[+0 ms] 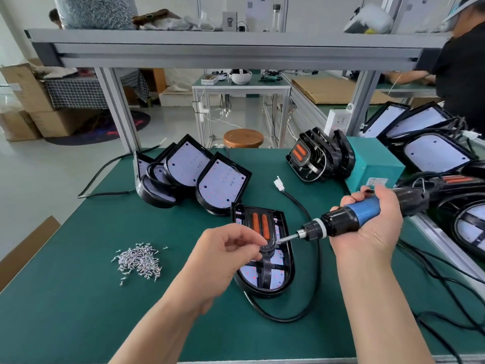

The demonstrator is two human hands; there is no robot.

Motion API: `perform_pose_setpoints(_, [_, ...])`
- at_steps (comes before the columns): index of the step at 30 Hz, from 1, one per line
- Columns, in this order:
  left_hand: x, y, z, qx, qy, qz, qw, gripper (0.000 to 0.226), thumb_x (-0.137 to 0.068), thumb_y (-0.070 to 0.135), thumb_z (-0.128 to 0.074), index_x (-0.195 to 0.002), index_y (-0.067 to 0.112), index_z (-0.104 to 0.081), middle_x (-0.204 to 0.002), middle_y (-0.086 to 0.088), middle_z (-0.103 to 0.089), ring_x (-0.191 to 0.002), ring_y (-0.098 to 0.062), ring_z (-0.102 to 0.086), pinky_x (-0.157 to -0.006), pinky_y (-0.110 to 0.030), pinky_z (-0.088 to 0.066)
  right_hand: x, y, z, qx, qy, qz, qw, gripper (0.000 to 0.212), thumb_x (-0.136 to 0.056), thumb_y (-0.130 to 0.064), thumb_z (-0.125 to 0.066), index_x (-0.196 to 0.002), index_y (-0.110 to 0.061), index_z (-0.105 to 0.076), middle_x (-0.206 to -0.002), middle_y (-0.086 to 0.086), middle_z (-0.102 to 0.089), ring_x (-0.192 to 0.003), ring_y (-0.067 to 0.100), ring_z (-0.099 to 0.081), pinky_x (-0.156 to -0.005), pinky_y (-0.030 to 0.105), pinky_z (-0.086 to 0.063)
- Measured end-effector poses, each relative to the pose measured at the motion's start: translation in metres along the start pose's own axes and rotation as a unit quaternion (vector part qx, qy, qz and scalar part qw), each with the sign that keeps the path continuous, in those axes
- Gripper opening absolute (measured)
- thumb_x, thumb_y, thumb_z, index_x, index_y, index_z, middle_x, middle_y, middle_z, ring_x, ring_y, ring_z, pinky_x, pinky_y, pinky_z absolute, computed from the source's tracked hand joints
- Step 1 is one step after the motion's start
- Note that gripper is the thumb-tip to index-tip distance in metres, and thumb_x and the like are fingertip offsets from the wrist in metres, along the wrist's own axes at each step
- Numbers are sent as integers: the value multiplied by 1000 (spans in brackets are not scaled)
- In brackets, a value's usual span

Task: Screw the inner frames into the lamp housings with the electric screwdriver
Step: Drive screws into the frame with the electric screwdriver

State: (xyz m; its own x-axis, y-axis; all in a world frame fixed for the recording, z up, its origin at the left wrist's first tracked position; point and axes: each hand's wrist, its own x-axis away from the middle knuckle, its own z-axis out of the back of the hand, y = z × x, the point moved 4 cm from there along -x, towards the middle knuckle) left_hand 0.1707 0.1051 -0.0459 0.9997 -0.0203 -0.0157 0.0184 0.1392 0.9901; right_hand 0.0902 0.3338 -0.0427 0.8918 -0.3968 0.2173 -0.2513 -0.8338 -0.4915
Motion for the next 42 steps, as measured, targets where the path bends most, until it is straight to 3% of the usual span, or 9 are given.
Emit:
perform_pose_setpoints(3, [-4,-1,-9,26,-7,6,1000,22,-89,-10,-66,-90,10,-74,-73,2,-71,-71,-9,-69,-69,-14,-51,11,1,-6,3,2,21,1000,18,-95,-23,-64,-82,-18,-54,-71,-5,-51,-64,12,-47,-79,29,-39])
perform_pose_setpoints(7, [-8,-4,-10,38,-15,3,999,25,-89,-11,-65,-94,13,-72,-76,3,-71,-73,-11,-71,-70,-15,-52,17,1,-11,18,-1,35,999,17,-96,-22,-63,-83,-17,-53,-71,-4,-51,-62,12,-46,-70,25,-41])
perform_pose_setpoints(20, [-8,-9,-9,41,-21,-5,999,25,-90,-11,-64,-97,13,-72,-78,3,-72,-75,-12,-70,-73,-17,-53,18,5,-8,45,5,39,998,17,-92,-24,-68,-81,-19,-56,-62,-7,-55,-54,10,-53,-62,22,-48])
perform_pose_setpoints(25, [-8,-8,-12,15,-9,-29,999,28,-85,-6,-69,-92,21,-73,-76,5,-69,-73,-10,-66,-76,-27,-58,21,5,-10,49,3,52,997,16,-92,-22,-67,-82,-18,-56,-60,-7,-56,-51,10,-54,-56,19,-50])
perform_pose_setpoints(29, [-7,-9,-17,12,6,-32,999,31,-84,-4,-69,-91,26,-73,-81,1,-71,-78,-18,-66,-82,-38,-58,24,5,-12,47,4,55,997,15,-93,-20,-66,-83,-17,-56,-58,-8,-57,-48,9,-56,-52,18,-50])
perform_pose_setpoints(37, [-7,-8,-14,33,9,-39,999,29,-88,-12,-65,-96,15,-71,-77,3,-70,-72,-11,-68,-71,-19,-54,24,0,-13,39,4,68,997,14,-92,-18,-67,-82,-17,-57,-56,-9,-58,-47,7,-57,-52,18,-51])
perform_pose_setpoints(42, [-7,-8,-15,47,10,-39,998,32,-87,-13,-65,-93,18,-72,-77,4,-70,-73,-12,-67,-73,-21,-56,24,1,-12,42,7,61,997,15,-92,-18,-68,-83,-17,-56,-56,-9,-58,-47,7,-57,-51,18,-50])
